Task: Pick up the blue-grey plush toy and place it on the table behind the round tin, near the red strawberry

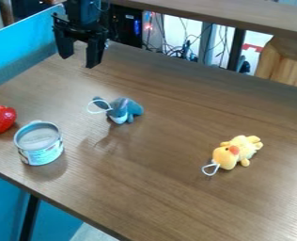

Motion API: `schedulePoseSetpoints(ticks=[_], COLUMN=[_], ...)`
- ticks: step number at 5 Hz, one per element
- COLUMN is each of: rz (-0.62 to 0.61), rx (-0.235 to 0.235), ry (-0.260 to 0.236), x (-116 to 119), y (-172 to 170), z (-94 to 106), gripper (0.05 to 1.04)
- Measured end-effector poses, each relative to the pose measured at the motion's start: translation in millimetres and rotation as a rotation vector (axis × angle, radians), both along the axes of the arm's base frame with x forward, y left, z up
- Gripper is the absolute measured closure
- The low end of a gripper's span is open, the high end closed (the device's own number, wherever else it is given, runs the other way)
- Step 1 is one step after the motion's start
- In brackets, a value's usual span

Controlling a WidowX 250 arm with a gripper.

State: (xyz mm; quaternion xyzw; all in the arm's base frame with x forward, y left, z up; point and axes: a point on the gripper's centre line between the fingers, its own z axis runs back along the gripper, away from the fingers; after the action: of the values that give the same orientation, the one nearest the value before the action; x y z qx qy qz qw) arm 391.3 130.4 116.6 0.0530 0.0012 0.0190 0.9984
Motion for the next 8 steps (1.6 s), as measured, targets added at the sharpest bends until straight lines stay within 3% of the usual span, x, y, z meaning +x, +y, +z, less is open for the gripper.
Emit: schedulePoseSetpoints(ticks=[2, 3, 6, 7, 8], rz=[-0.021, -0.005, 0.009, 0.0, 0.004], rx=[-0.052, -0.031, -0.075, -0.094, -0.066], ry=[0.072, 0.027, -0.013, -0.035, -0.012], x=[-8, -6, -1, 7, 8], y=[-17, -43, -71, -81, -87], z=[-38.5, -38.5, -32.6, -42.9, -55.0], gripper=[0.079, 0.079, 0.079, 0.079, 0.079])
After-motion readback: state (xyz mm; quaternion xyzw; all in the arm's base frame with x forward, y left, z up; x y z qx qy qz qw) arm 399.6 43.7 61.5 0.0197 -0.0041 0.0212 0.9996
